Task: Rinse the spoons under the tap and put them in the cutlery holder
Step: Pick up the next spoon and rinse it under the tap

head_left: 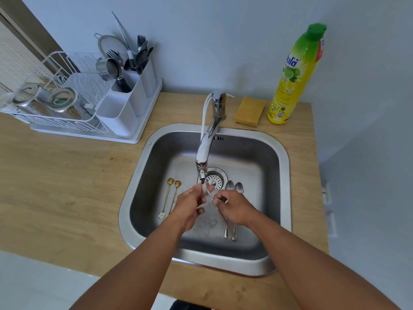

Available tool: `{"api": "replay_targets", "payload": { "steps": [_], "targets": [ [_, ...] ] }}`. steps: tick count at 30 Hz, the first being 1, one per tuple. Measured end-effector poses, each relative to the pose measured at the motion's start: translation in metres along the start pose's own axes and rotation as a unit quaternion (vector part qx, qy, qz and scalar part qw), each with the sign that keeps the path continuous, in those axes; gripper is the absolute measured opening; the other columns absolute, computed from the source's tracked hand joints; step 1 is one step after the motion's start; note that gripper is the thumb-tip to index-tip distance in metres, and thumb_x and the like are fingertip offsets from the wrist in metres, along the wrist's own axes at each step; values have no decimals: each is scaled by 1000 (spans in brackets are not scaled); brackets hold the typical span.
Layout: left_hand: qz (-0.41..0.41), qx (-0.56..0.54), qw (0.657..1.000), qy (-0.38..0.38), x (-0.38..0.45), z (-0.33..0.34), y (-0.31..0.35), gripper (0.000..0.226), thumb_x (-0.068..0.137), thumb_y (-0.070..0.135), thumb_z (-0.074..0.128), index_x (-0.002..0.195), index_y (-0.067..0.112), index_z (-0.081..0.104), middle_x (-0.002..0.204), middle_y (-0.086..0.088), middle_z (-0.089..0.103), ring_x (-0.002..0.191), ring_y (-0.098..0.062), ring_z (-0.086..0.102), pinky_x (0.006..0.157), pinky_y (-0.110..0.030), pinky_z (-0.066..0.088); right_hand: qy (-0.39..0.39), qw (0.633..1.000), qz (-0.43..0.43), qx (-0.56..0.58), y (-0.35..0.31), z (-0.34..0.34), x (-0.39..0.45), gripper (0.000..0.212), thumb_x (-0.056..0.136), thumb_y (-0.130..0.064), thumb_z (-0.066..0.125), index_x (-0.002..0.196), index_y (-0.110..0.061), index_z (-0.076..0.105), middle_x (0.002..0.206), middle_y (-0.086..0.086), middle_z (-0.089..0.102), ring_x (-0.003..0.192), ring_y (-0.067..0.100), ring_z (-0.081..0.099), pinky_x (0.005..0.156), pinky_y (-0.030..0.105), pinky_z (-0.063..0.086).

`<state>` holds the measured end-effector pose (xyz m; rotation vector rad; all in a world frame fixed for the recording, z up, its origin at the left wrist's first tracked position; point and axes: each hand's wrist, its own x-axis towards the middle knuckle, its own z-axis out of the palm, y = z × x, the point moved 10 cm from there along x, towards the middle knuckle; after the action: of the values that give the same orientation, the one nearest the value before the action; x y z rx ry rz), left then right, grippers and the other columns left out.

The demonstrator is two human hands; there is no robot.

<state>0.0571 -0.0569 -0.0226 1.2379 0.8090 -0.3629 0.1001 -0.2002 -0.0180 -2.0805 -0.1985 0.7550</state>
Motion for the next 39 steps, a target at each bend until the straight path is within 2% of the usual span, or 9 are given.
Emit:
{"api": "replay_targets", "payload": {
  "steps": [6,12,17,21,25,28,32,36,39],
  "targets": [
    [-58,-62,994,-68,-7,11,-15,32,106,39,54,119,20,77,114,5,72,69,-6,49,57,-24,37,-25,999,-16,30,-8,-1,-4,23,100,-26,63,77,-22,64,86,1,69,82,13,59,84,36,50],
    [-89,-75,992,-43,-6,13,-18,46,97,65,56,99,25,79,79,10,67,59,-5,49,48,-23,35,-48,997,-36,50,-12,1,-9,27,102,-29,62,74,-29,59,75,-14,57,73,6,51,71,27,42],
    [-100,-16,994,-31,-8,8,-17,44,94,66,57,82,28,75,79,11,68,57,-5,47,49,-24,30,-43,998,-51,-1,-14,2,-12,22,101,-31,61,79,-26,60,75,-12,59,70,6,51,71,31,44],
    [-38,114,991,64,-16,-10,4,39,86,60,73,81,23,84,86,8,77,68,-11,53,54,-26,36,-25,997,-33,-68,-10,-2,-11,16,100,-37,58,88,-28,64,84,-13,66,79,12,61,76,39,51],
    [55,157,982,93,-22,-10,22,39,85,59,75,76,22,82,70,17,76,71,-12,57,61,-26,44,-22,996,-39,-77,-15,1,-13,15,100,-36,58,86,-32,63,85,-16,66,82,11,61,79,40,51],
    [52,141,987,63,-19,-6,23,30,101,41,64,85,25,84,76,19,77,73,-11,53,70,-27,45,-33,999,-40,-18,-18,4,-13,26,102,-27,59,76,-27,59,73,-13,57,71,9,51,74,37,48],
    [28,61,997,-31,-15,1,23,42,110,38,45,100,27,84,108,4,81,70,-10,51,57,-25,38,-94,984,3,149,-17,9,-15,21,103,-21,62,83,-20,66,65,-13,52,60,4,42,58,19,37],
    [-24,-30,992,-116,-12,9,14,40,109,37,46,107,25,84,102,7,78,64,-5,51,55,-23,37,-122,970,47,205,-17,9,-19,18,103,-26,63,85,-24,65,74,-8,57,65,7,43,55,23,33],
    [-38,-51,993,-104,-9,7,9,28,102,35,60,101,21,84,85,9,73,62,-4,51,51,-22,36,-134,963,51,228,-20,14,-20,17,103,-25,62,87,-22,65,83,-5,63,67,9,43,57,24,33]
  ]
}}
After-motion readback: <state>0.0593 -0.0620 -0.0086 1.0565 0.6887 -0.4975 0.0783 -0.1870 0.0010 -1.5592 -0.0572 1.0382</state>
